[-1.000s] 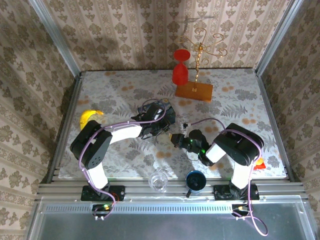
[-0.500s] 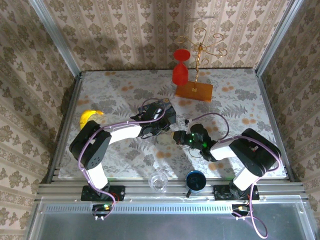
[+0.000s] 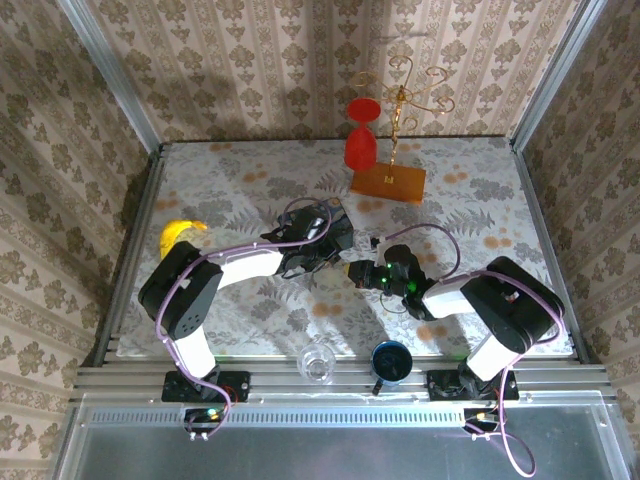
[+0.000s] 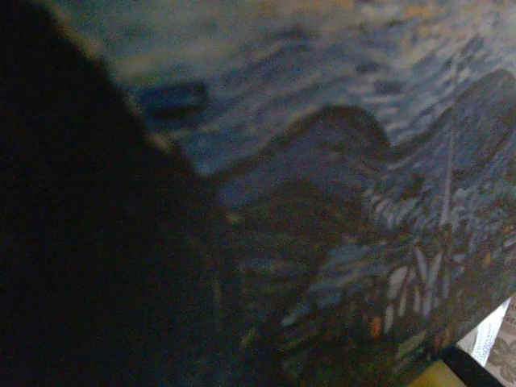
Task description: Unlock the padlock with the key
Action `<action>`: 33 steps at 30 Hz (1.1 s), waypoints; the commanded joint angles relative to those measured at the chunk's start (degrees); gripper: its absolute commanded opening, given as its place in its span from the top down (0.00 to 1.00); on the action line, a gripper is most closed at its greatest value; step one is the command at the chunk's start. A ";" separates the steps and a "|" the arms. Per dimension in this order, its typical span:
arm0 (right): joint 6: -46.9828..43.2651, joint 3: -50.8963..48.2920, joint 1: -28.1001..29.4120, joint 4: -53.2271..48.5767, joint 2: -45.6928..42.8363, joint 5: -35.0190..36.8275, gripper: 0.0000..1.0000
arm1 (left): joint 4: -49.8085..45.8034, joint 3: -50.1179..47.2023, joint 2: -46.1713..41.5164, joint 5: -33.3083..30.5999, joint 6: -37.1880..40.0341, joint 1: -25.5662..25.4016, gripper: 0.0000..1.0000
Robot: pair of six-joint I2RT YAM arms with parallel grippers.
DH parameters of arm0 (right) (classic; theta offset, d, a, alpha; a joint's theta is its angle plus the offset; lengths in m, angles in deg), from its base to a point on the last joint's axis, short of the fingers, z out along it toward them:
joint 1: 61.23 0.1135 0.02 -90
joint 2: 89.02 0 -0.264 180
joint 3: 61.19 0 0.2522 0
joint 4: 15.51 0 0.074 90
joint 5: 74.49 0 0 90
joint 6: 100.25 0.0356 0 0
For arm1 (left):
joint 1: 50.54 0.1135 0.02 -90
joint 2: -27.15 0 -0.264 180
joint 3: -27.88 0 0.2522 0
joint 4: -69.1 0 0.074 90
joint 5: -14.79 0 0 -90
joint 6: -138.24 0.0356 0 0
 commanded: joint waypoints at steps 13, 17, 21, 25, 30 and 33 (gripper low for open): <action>4.88 -3.65 -0.60 18.14 6.23 -0.36 1.00 | 2.42 -0.48 -3.27 0.82 -5.20 -0.82 1.00; 5.53 -5.13 -0.61 19.30 5.59 0.78 1.00 | 2.19 -0.30 -3.17 0.64 -5.47 -0.77 1.00; 5.63 -6.00 -0.60 18.90 4.77 0.79 1.00 | 2.47 -0.35 -3.06 0.47 -5.94 -0.77 1.00; 5.93 -7.43 -0.61 18.85 3.46 1.23 1.00 | 2.72 -0.44 -3.08 0.38 -6.11 -0.51 1.00; 5.57 -7.84 -0.60 17.23 1.77 1.44 1.00 | 3.03 -0.36 -2.95 0.52 -6.37 -0.31 1.00; 5.52 -7.35 -0.60 16.94 1.41 1.14 1.00 | 3.12 -0.18 -2.73 0.88 -6.40 -0.37 1.00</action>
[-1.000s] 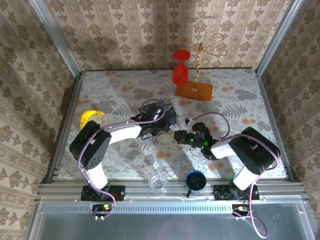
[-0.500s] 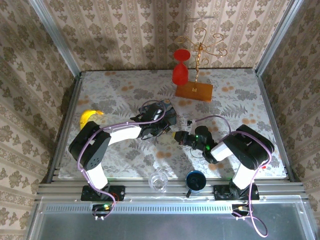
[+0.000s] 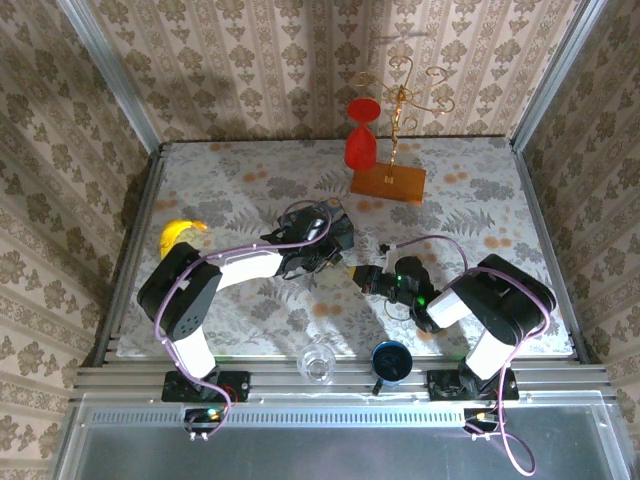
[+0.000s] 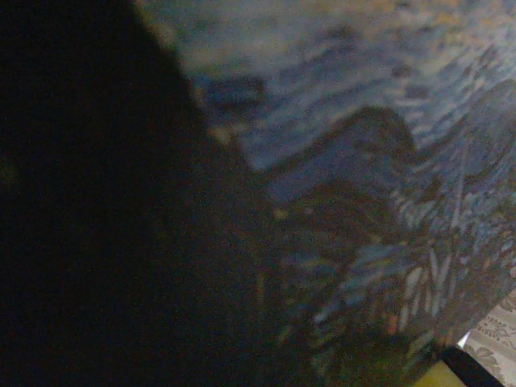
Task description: Unlock the padlock with the key
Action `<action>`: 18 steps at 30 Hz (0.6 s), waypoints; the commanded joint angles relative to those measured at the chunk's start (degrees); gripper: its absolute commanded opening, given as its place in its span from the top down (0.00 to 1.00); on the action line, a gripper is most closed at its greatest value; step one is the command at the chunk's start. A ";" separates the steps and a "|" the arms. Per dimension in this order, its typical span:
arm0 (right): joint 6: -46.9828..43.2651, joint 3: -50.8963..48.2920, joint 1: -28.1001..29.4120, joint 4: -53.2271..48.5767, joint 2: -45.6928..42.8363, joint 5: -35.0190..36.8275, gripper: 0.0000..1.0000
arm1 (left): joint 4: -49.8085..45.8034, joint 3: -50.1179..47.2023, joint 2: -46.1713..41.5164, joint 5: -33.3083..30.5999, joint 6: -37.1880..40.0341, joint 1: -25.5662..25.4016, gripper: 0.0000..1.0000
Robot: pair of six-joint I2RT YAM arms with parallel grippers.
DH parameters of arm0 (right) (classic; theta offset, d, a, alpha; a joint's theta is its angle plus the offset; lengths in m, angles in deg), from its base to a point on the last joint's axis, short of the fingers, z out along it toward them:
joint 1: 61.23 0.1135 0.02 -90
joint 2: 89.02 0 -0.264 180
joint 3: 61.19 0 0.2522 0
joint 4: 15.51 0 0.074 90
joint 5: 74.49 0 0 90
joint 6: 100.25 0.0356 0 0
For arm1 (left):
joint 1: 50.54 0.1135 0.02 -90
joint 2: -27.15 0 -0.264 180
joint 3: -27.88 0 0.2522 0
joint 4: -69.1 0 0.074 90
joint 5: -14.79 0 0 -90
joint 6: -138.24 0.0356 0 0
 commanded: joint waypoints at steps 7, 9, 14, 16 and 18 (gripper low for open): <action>0.20 1.55 -0.23 -0.40 -0.48 1.62 1.00 | 2.21 0.31 -2.21 1.24 -1.99 0.09 1.00; 0.49 1.78 -0.27 0.03 -0.04 1.53 1.00 | 2.36 0.16 -2.21 1.24 -2.28 0.11 1.00; 1.18 2.10 -0.14 1.53 1.52 1.19 1.00 | 3.12 -0.04 -1.96 1.32 -2.96 0.13 1.00; 1.45 2.27 -0.14 2.31 2.27 1.01 1.00 | 3.69 -0.22 -1.82 1.50 -3.06 0.11 1.00; 1.78 2.36 -0.14 3.05 3.13 1.01 1.00 | 3.86 -0.28 -1.79 1.68 -3.10 0.11 1.00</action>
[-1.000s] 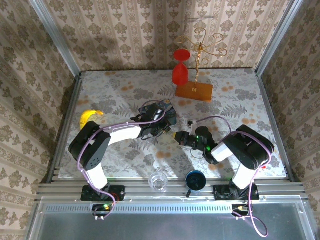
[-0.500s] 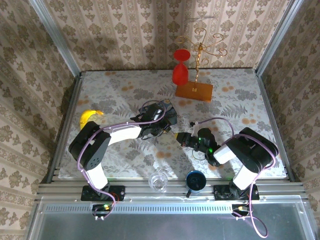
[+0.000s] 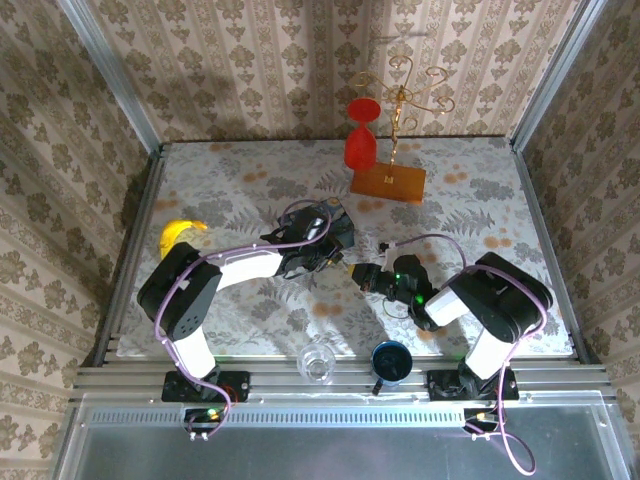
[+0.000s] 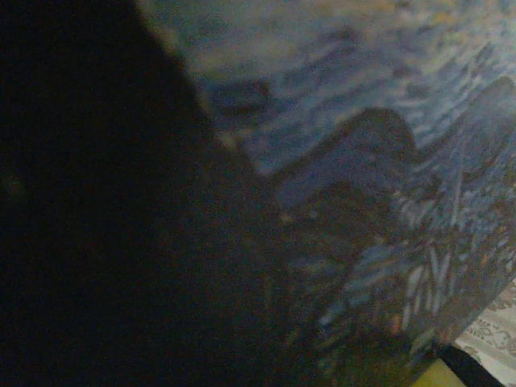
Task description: Unlock the padlock with the key
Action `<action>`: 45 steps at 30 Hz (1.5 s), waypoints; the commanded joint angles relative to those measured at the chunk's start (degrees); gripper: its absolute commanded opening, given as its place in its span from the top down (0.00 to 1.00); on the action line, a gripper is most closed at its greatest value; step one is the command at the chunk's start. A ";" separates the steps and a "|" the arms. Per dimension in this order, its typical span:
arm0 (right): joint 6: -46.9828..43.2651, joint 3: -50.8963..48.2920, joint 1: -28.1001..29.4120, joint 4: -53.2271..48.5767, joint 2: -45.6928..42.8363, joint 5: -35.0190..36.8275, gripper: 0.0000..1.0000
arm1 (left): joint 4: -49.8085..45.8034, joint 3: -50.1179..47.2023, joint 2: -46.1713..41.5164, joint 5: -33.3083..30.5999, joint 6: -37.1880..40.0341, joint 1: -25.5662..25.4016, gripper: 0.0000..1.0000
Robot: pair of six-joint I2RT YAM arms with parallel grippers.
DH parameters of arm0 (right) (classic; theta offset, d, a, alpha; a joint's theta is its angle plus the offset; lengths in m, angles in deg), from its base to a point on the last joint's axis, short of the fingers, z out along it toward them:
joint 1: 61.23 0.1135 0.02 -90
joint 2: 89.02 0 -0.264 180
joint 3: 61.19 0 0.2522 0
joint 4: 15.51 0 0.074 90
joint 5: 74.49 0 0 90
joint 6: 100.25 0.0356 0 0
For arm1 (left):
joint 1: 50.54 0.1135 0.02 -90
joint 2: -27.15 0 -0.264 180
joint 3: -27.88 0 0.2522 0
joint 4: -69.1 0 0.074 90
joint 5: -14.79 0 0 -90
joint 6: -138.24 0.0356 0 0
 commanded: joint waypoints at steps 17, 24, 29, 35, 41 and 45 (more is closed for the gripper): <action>2.95 -1.92 -0.14 9.03 3.06 2.78 1.00 | 3.41 -1.71 -2.66 0.47 -2.03 0.48 1.00; 2.24 -1.98 -0.16 6.52 0.34 2.40 1.00 | 4.14 -1.80 -2.58 0.62 -2.31 0.47 1.00; 2.18 -1.14 -0.14 6.28 0.66 1.83 1.00 | 4.35 -1.80 -2.58 0.62 -2.41 0.46 1.00; 2.32 -0.40 -0.08 6.60 1.55 1.18 1.00 | 4.52 -1.91 -2.49 0.76 -2.56 0.46 1.00; 2.75 0.22 0.29 6.89 2.97 0.95 1.00 | 5.18 -1.85 -2.14 0.98 -2.85 0.46 1.00; 3.39 0.67 0.57 8.31 4.52 0.61 1.00 | 5.54 -1.82 -2.05 1.04 -3.00 0.46 1.00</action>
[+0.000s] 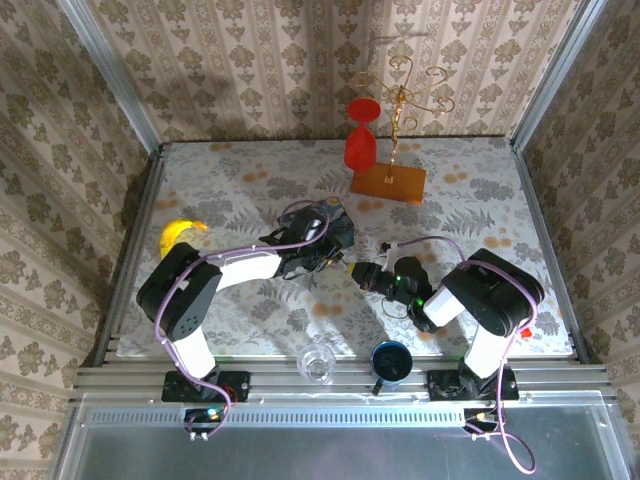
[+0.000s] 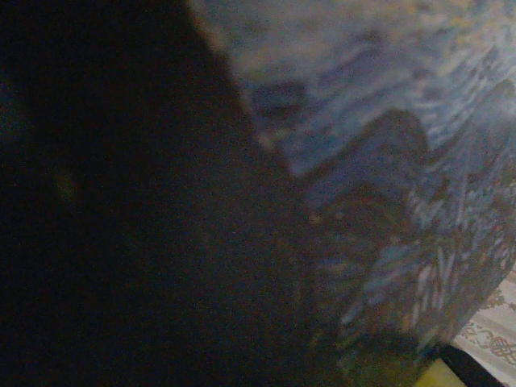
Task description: Unlock the padlock with the key
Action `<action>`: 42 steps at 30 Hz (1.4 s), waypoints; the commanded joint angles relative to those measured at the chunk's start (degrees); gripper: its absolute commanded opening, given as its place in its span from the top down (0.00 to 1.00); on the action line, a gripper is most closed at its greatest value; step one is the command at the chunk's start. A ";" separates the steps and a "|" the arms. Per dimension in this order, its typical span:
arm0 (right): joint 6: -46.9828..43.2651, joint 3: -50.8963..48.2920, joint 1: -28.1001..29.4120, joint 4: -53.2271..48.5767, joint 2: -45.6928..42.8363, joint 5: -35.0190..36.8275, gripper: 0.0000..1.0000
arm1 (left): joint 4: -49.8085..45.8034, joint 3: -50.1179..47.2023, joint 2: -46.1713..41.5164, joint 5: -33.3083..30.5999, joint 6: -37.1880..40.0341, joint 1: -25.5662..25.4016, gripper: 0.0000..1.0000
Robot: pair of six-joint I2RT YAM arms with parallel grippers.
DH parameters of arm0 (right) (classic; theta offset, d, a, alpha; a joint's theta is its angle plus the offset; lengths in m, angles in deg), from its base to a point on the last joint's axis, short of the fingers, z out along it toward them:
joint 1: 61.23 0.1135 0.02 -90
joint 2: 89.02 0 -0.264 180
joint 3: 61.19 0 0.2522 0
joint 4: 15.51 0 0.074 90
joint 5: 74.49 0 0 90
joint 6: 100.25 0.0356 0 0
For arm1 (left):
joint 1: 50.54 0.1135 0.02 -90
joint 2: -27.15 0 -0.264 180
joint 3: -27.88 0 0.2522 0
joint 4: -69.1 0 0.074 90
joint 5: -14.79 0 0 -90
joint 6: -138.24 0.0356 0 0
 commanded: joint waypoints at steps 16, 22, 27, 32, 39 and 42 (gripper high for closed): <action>3.66 1.78 -0.06 2.57 2.43 -0.27 1.00 | 3.15 -0.45 -2.08 1.61 -0.94 0.04 1.00; 7.09 2.74 -1.52 2.36 3.10 -1.80 1.00 | 3.08 -0.47 -2.16 1.83 -0.59 -0.13 1.00; 10.38 3.27 -3.02 2.28 3.62 -3.58 1.00 | 3.15 -0.36 -2.17 2.43 -0.20 -0.22 1.00; 12.57 4.20 -4.36 2.67 4.51 -5.94 1.00 | 3.11 -0.28 -2.16 3.23 0.13 -0.30 1.00; 11.37 5.30 -4.91 2.67 5.01 -7.59 1.00 | 2.96 -0.09 -1.91 3.94 -0.39 -0.29 1.00; 10.20 5.40 -4.90 2.51 5.28 -7.80 1.00 | 3.31 -0.17 -1.81 3.75 -1.16 -0.31 1.00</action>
